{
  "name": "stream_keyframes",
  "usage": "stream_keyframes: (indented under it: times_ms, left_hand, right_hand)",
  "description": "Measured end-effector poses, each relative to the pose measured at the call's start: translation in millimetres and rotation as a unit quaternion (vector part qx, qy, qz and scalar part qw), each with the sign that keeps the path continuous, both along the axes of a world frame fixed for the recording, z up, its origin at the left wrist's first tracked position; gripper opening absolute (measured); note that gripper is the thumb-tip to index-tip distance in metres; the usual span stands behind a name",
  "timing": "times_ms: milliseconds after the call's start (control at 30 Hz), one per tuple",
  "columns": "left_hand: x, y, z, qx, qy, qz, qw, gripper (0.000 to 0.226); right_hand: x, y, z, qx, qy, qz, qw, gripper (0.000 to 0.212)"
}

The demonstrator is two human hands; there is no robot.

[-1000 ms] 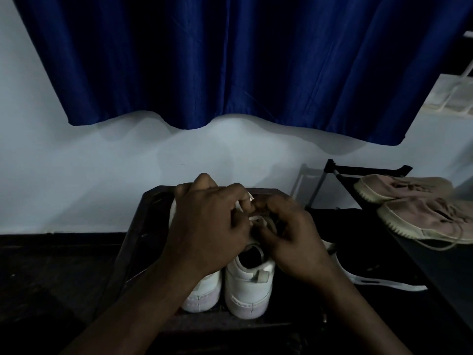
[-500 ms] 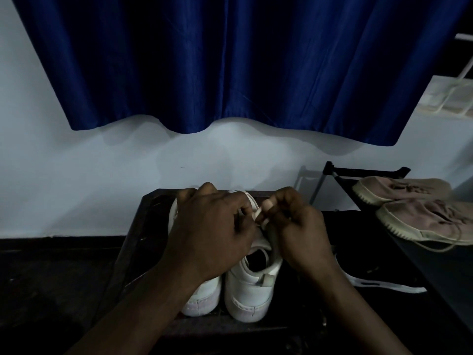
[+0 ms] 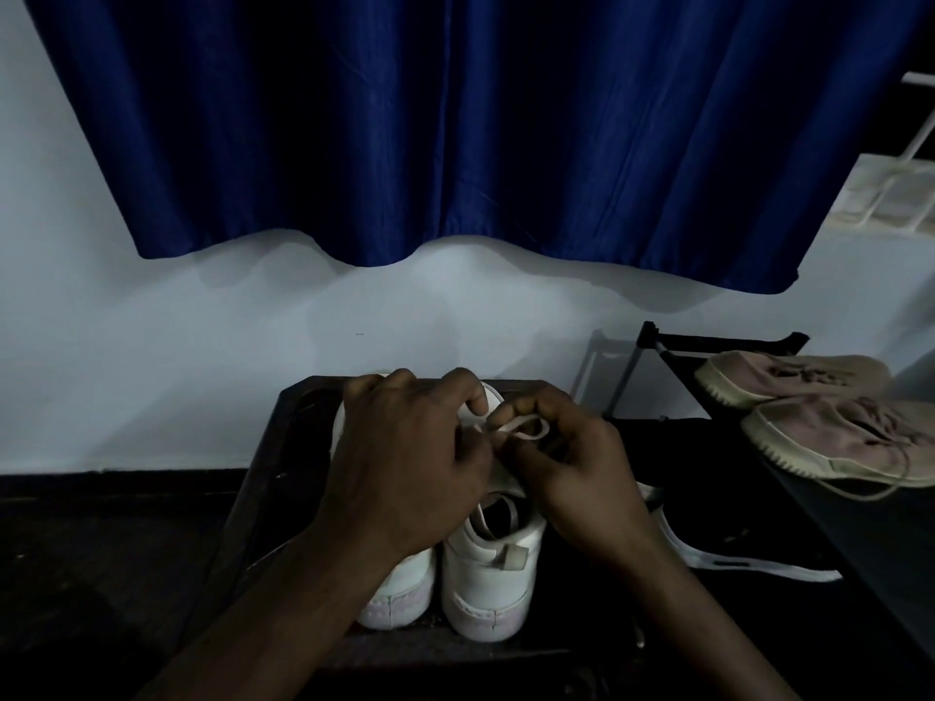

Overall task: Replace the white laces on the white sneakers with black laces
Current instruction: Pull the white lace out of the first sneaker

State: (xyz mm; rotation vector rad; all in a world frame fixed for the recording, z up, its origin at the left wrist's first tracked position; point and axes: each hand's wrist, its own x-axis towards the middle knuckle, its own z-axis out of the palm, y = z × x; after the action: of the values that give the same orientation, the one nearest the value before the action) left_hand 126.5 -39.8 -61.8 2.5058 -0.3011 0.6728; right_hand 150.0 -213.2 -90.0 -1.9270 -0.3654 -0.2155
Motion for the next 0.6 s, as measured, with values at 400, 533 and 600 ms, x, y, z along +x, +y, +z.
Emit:
stream_keyframes:
  times_ms: [400, 533, 600]
  left_hand:
    - [0, 1, -3, 0.003, -0.014, 0.006, 1.0, 0.027]
    - [2, 0, -4, 0.005, -0.009, 0.005, 1.0, 0.027]
    - [2, 1, -4, 0.002, -0.012, 0.003, 1.0, 0.027]
  right_hand:
    - [-1, 7, -3, -0.068, -0.046, -0.107, 0.991, 0.017]
    - [-2, 10, 3, 0.026, 0.001, -0.161, 0.987, 0.019]
    - [-4, 12, 2, 0.036, -0.013, -0.132, 0.99, 0.013]
